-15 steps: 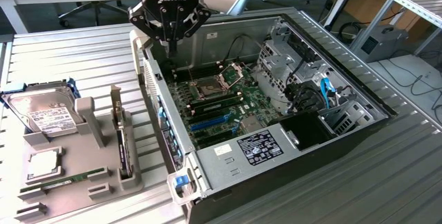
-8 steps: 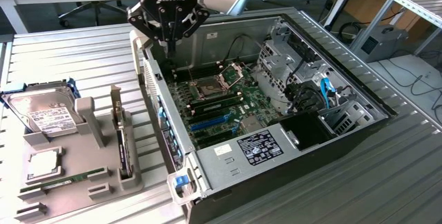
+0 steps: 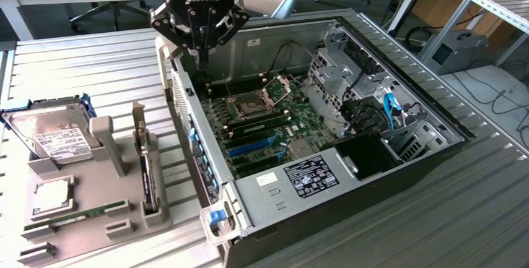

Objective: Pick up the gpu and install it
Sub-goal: 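Reach for the gpu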

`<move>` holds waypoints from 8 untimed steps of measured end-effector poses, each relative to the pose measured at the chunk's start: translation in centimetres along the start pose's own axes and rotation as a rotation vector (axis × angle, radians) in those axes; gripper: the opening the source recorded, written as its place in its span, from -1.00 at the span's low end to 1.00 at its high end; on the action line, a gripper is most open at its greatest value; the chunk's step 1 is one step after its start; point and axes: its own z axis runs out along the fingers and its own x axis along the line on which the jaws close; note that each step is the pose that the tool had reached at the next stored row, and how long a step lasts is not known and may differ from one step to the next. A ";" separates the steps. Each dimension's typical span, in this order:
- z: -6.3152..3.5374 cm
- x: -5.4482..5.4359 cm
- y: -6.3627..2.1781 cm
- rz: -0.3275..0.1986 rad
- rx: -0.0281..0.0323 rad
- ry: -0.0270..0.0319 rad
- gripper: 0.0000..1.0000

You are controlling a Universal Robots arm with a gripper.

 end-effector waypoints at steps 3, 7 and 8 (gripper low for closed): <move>-0.01 0.1 -0.01 0.000 0.0001 0.0000 -0.79; -0.01 0.3 -0.02 0.000 0.0000 -0.0001 -0.79; -0.01 0.3 -0.02 0.000 0.0000 0.0000 -0.79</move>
